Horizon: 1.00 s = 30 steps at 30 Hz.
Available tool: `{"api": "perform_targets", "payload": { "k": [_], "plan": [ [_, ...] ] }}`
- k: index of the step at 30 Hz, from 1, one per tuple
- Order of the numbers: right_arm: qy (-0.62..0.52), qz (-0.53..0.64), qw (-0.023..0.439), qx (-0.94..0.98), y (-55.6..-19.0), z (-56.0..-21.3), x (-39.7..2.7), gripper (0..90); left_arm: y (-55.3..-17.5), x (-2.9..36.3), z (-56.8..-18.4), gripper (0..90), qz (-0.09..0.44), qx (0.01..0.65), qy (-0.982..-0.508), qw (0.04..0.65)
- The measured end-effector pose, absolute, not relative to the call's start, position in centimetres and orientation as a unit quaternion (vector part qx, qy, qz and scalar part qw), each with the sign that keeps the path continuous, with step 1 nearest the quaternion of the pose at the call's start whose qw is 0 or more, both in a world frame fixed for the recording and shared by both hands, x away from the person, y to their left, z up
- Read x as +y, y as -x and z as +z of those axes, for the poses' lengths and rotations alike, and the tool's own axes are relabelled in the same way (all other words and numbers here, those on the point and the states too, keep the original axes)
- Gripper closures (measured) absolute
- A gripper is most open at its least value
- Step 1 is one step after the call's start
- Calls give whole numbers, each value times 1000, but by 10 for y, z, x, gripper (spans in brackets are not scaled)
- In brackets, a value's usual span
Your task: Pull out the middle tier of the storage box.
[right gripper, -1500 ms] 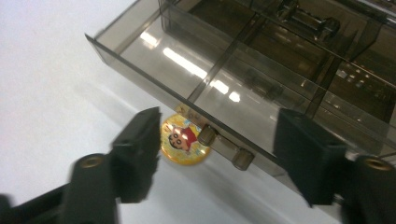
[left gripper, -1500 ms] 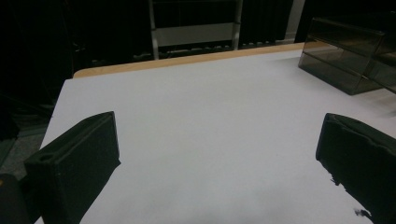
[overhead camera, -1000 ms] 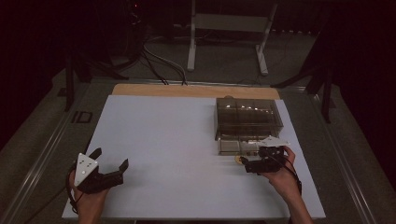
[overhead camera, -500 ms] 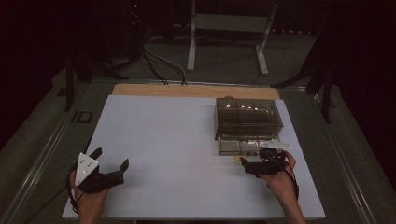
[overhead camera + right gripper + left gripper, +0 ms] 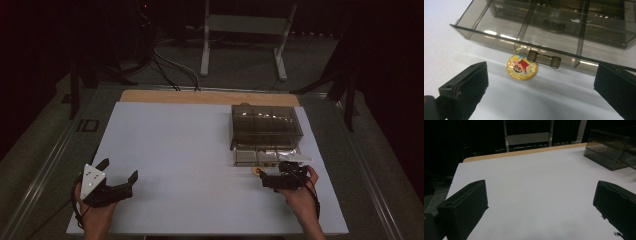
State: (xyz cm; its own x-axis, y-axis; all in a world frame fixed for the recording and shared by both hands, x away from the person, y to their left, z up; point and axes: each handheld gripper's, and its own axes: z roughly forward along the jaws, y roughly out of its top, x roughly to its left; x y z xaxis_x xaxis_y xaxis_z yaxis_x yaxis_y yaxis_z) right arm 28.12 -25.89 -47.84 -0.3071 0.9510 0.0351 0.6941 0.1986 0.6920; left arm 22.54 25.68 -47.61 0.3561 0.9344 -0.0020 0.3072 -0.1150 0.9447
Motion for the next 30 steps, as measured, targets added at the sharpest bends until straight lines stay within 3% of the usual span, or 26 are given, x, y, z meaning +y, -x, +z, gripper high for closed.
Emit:
{"api": "perform_targets", "payload": {
  "k": [30],
  "plan": [
    [-567, 296, 195, 743, -278, -497, -243, 0, -225, 257, -476, 9, 330, 461, -671, 478]
  ]
}}
